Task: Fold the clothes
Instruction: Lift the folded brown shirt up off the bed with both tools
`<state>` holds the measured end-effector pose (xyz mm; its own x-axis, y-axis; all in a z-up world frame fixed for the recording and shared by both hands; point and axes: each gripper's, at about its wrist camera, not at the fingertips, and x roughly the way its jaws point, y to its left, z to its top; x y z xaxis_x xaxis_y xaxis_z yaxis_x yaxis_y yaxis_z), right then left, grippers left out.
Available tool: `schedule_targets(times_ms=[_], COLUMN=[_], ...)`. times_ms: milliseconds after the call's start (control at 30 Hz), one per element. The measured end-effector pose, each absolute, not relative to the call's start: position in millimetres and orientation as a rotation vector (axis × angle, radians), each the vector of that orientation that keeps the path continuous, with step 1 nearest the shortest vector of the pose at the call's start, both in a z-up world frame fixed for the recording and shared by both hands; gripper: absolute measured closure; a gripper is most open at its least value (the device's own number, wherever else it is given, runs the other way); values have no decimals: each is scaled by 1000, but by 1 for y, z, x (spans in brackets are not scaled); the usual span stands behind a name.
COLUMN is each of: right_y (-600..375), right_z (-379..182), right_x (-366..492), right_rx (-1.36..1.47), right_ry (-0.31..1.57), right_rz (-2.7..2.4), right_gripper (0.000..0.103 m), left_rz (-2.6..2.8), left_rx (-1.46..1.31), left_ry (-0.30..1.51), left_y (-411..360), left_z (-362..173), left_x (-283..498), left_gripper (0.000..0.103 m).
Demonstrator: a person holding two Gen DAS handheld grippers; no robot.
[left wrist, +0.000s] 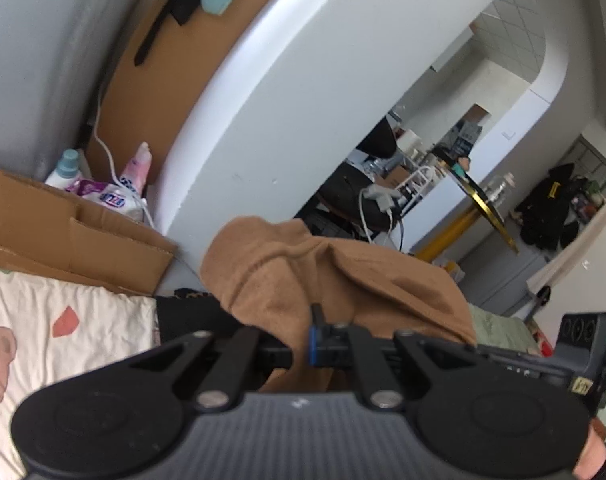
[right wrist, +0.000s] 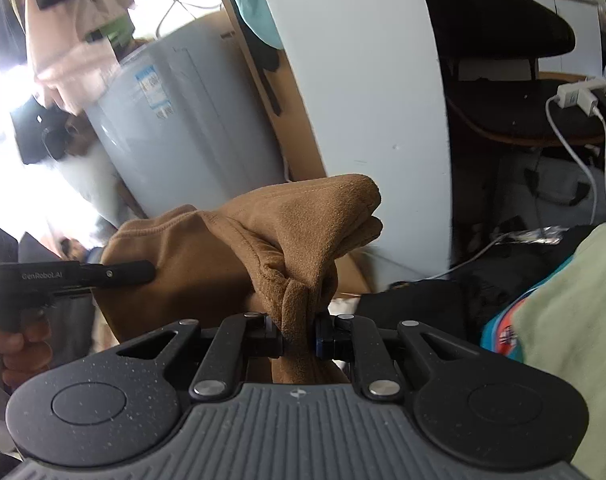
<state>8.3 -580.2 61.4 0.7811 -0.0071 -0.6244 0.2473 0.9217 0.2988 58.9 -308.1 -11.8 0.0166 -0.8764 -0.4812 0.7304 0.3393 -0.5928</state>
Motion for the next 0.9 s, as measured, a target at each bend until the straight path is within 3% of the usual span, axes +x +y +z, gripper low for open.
schedule_targets(times_ms=[433,900], right_y=[-630,-678], right_z=[-7,-75], right_x=[19,3], right_rx=[412,365], right_ry=[634,692], right_rz=[-196,-284], right_gripper=[90,90], left_rz=[-1431,-1593], left_rx=[-145,-125], left_ry=[853,894], left_y=[-361,-404], left_z=[-54,-147], left_x=[61,53], left_gripper=[98,98])
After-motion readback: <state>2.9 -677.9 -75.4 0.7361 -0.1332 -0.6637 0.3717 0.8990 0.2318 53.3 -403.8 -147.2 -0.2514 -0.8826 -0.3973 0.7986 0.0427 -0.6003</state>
